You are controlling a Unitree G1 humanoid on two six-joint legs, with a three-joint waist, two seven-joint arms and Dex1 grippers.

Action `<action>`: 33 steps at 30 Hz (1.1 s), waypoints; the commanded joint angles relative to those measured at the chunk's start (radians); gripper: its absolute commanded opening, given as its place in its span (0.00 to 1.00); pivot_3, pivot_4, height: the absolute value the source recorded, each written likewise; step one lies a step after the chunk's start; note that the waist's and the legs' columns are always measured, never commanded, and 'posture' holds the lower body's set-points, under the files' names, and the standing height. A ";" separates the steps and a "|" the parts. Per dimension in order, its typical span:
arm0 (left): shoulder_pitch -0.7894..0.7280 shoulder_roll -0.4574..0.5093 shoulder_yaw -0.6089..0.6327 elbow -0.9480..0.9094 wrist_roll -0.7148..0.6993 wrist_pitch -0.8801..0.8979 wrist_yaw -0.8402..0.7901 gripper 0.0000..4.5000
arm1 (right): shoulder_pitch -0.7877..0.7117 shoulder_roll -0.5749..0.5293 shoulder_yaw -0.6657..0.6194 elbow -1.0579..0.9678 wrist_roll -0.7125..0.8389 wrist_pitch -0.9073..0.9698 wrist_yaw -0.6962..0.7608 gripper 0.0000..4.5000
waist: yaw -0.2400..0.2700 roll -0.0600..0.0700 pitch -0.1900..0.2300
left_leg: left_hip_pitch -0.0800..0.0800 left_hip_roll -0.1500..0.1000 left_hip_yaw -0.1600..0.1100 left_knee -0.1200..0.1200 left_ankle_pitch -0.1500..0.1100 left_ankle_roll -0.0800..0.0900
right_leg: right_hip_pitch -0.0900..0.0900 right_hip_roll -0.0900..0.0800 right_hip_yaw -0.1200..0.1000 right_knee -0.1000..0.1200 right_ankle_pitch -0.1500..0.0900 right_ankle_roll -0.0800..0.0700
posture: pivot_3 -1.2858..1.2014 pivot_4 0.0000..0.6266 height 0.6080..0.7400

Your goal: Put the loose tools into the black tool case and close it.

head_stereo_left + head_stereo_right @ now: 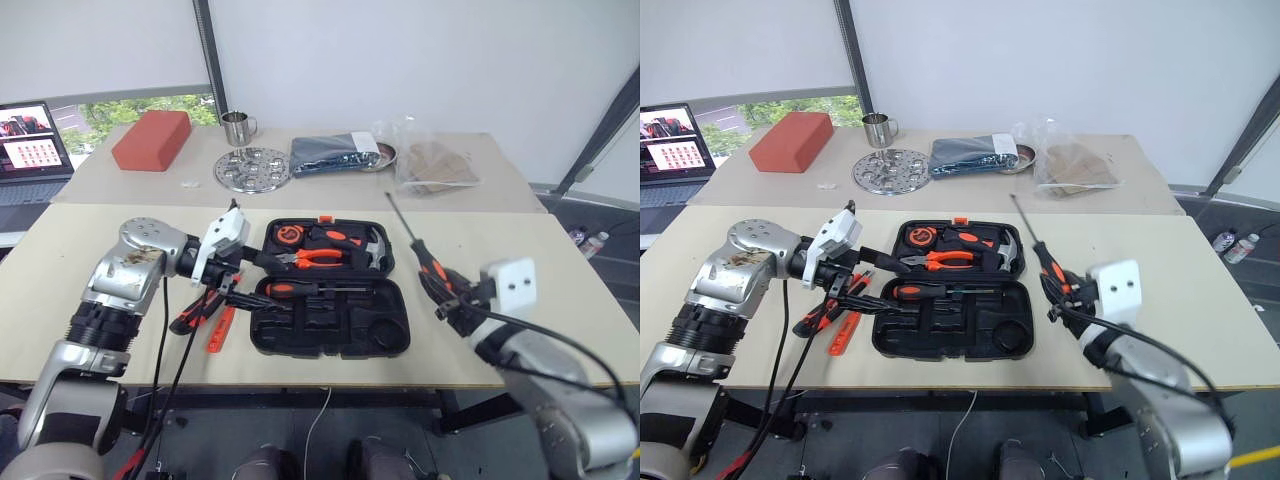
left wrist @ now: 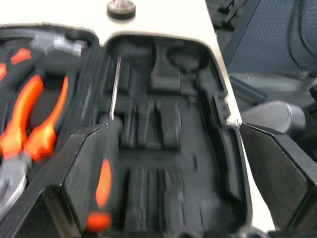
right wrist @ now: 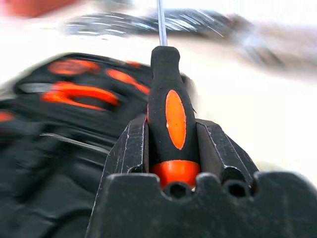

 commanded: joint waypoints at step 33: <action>0.011 0.028 0.042 -0.060 -0.008 -0.015 0.026 1.00 | -0.518 -0.095 0.367 0.751 -0.285 -0.497 0.742 0.89 | 0.002 0.000 0.000 | -0.003 -0.001 0.000 0.002 0.000 0.000 | -0.001 0.000 -0.001 0.001 0.002 -0.003 | 0.52 0.24 0.97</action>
